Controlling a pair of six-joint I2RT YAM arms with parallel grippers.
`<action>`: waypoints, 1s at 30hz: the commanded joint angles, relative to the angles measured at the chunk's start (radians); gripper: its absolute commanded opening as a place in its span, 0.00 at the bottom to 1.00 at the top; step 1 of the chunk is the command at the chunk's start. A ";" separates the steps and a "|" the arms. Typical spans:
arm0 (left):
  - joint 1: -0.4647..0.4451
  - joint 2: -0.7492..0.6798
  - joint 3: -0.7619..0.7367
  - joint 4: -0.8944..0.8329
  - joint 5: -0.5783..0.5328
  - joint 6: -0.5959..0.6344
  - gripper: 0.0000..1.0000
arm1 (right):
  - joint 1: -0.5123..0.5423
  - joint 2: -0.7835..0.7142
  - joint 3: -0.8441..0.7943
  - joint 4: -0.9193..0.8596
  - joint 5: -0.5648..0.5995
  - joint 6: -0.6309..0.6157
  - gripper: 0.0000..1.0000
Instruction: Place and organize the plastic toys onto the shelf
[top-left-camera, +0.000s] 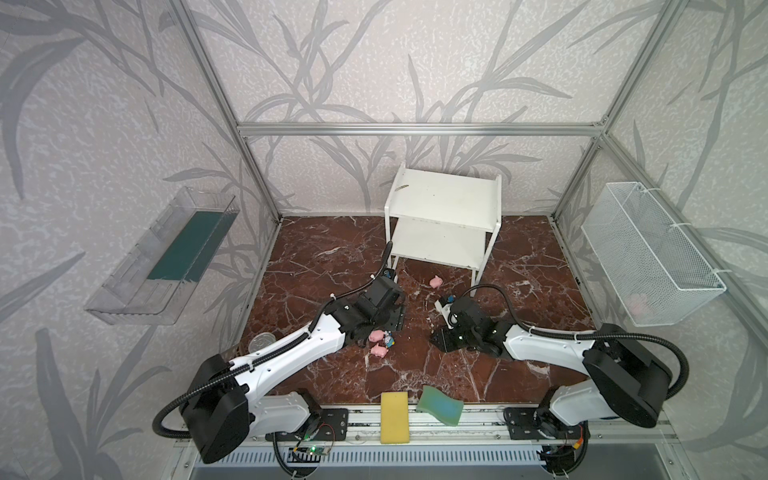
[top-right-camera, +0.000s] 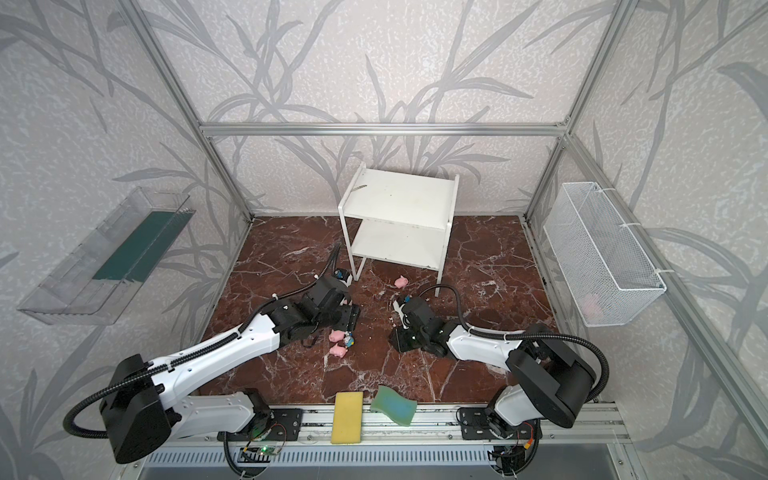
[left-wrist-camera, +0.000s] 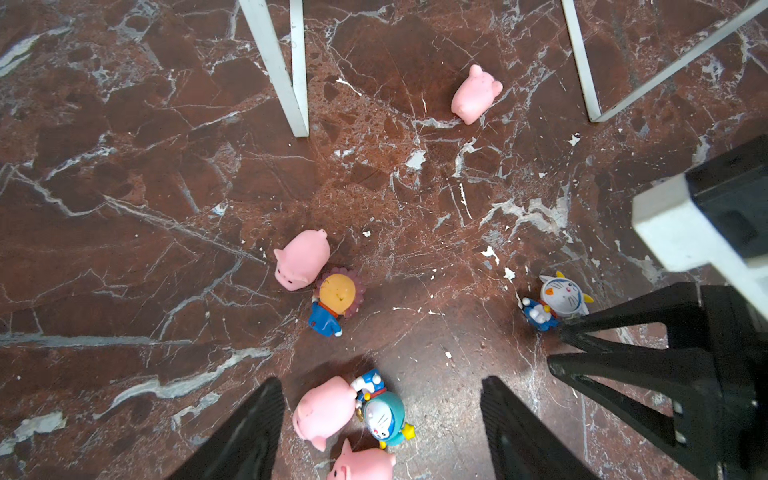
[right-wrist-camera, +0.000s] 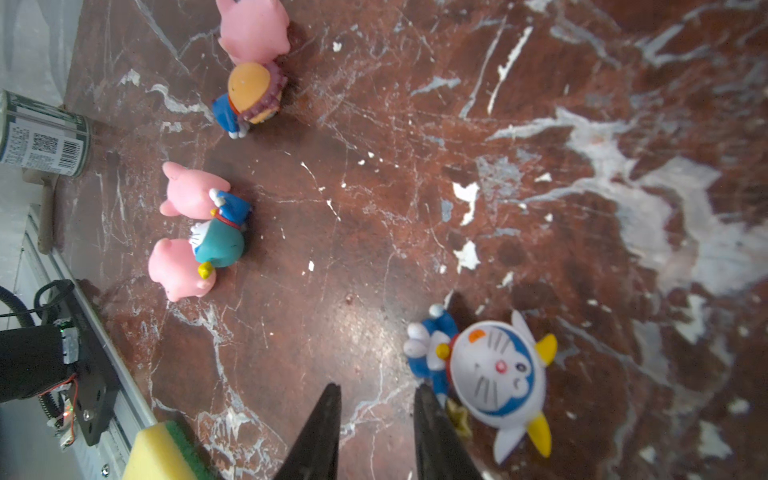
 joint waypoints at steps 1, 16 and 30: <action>0.005 0.009 -0.003 0.018 0.011 -0.010 0.77 | -0.029 -0.030 -0.020 -0.024 0.025 -0.001 0.32; 0.002 0.105 0.012 0.101 0.274 0.041 0.77 | -0.131 -0.093 -0.056 -0.071 0.000 -0.063 0.33; -0.081 0.298 0.096 0.223 0.316 -0.054 0.77 | -0.192 -0.355 -0.148 -0.194 0.046 -0.045 0.41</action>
